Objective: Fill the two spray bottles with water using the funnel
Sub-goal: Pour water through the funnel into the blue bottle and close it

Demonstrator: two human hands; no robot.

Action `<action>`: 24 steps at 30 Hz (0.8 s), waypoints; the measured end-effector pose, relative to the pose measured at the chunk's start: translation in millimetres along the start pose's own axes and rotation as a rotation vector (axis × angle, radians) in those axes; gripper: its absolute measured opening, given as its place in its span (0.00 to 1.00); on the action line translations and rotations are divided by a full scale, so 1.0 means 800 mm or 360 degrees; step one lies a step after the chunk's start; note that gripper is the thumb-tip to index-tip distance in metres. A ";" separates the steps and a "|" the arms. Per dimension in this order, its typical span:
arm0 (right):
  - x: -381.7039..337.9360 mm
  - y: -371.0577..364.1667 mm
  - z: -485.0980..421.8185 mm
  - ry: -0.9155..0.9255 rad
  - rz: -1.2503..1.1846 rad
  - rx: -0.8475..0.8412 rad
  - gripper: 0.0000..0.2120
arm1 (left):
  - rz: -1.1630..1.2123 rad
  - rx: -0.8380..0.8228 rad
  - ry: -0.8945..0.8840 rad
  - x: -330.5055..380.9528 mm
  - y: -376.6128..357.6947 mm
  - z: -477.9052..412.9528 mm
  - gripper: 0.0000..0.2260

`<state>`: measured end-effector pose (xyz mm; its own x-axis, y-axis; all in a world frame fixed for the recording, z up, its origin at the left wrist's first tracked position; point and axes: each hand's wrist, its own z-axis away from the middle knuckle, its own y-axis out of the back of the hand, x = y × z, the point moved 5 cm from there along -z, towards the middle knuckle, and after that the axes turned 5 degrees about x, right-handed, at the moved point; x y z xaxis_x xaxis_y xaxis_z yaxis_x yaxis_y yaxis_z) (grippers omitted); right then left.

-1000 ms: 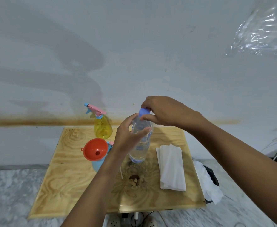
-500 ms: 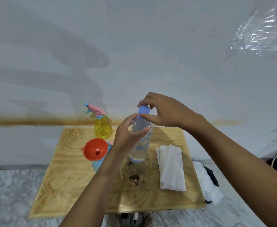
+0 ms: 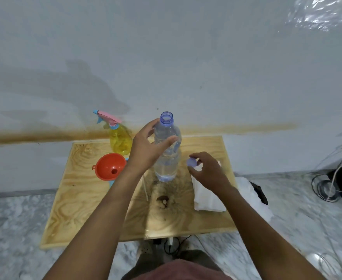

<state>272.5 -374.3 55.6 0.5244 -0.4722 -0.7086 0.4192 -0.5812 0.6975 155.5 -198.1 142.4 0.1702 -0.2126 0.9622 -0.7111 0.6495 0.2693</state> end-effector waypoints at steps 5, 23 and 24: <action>0.056 -0.083 0.026 -0.0270 0.0153 -0.0351 0.17 | -0.0037 0.0018 -0.0029 0.002 -0.001 -0.001 0.32; 0.011 -0.041 -0.005 -0.0197 -0.0300 0.0129 0.29 | 0.0014 -0.0014 -0.0049 0.013 -0.001 0.001 0.26; -0.006 -0.027 -0.008 -0.0104 -0.0428 0.0184 0.31 | 0.0012 -0.0017 -0.0053 0.014 0.000 0.001 0.26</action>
<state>265.8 -355.0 44.2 0.3557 -0.3304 -0.8742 0.4477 -0.7609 0.4697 157.2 -201.4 153.1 0.1420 -0.2319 0.9623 -0.7048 0.6589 0.2628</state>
